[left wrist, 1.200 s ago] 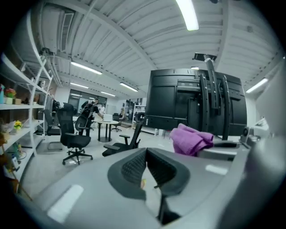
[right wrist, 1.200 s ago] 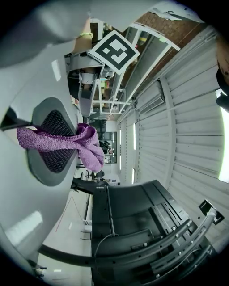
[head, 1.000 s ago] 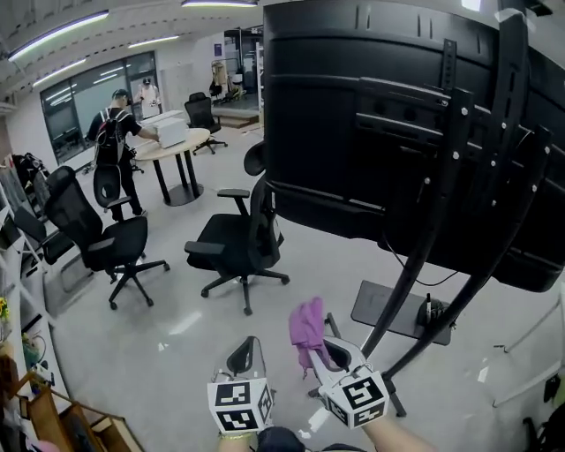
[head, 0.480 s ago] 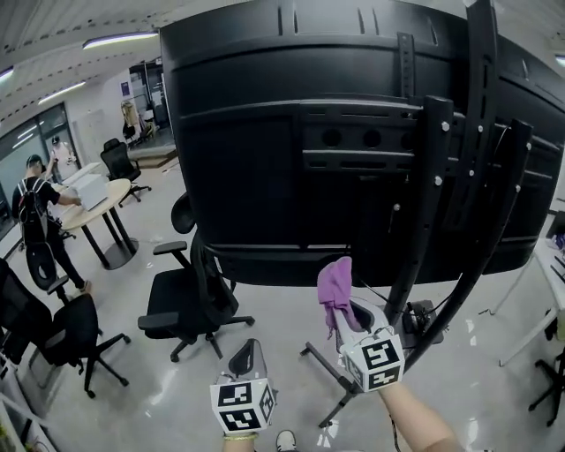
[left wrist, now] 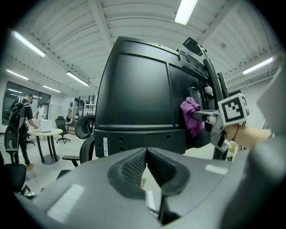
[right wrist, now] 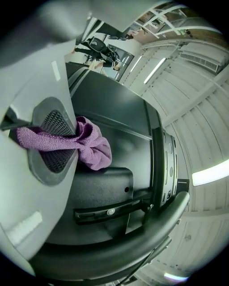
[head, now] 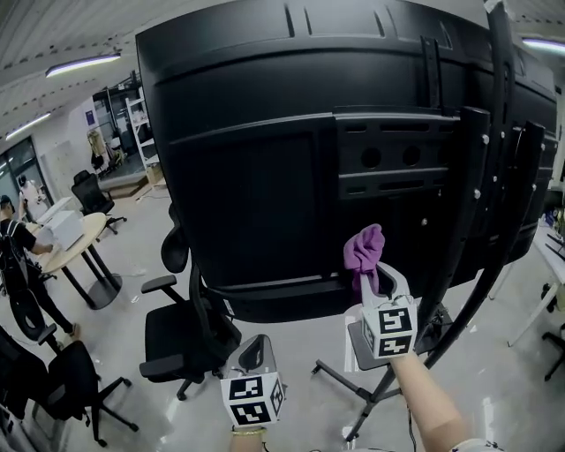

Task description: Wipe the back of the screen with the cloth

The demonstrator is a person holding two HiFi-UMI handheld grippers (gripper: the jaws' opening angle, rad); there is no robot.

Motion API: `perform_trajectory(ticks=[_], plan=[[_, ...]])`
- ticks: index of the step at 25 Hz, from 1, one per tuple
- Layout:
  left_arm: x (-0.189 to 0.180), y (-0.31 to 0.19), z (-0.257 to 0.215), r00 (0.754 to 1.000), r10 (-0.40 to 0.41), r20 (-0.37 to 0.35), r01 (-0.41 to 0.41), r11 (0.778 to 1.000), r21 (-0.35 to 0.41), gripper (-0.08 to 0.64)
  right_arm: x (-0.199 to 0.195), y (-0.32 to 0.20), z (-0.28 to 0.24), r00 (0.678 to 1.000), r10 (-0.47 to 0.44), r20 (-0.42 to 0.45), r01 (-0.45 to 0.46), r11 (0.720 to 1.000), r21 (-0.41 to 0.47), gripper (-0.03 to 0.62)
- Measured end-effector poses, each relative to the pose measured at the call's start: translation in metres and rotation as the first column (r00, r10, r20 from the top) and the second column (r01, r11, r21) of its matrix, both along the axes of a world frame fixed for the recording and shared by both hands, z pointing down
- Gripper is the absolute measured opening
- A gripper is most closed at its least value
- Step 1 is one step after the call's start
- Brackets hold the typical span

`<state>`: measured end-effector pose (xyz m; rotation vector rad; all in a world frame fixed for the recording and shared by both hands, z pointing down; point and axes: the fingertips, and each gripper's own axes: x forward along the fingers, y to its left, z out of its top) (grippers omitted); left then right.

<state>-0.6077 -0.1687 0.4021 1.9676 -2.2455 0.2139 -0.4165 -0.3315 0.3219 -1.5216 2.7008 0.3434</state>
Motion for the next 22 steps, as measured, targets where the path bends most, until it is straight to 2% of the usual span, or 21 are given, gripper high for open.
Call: perform_trajectory(ticks=[3,10,17,22], plan=[[-0.013,-0.005,0.001,1.000,0.014,0.000,-0.014,1.000,0.005,0.008,-0.026,0.016,0.002,0.999,-0.035,-0.008,0.035,0.999,0.005,0.055],[-0.044,-0.005,0.011,1.000,-0.005,-0.007,0.005,1.000,-0.007,0.008,-0.125,0.049,-0.005,0.980,-0.188,-0.063,0.189,0.982,0.011,0.055],[-0.072,0.009,0.014,0.998,-0.055,-0.012,0.054,0.998,-0.006,0.008,-0.225,0.096,-0.004,0.910,-0.376,-0.174,0.384,0.923,0.012,0.055],[-0.086,0.017,0.015,0.996,-0.085,-0.026,0.085,0.996,-0.001,0.008,-0.259,0.119,-0.002,0.854,-0.447,-0.268,0.470,0.883,0.023,0.055]])
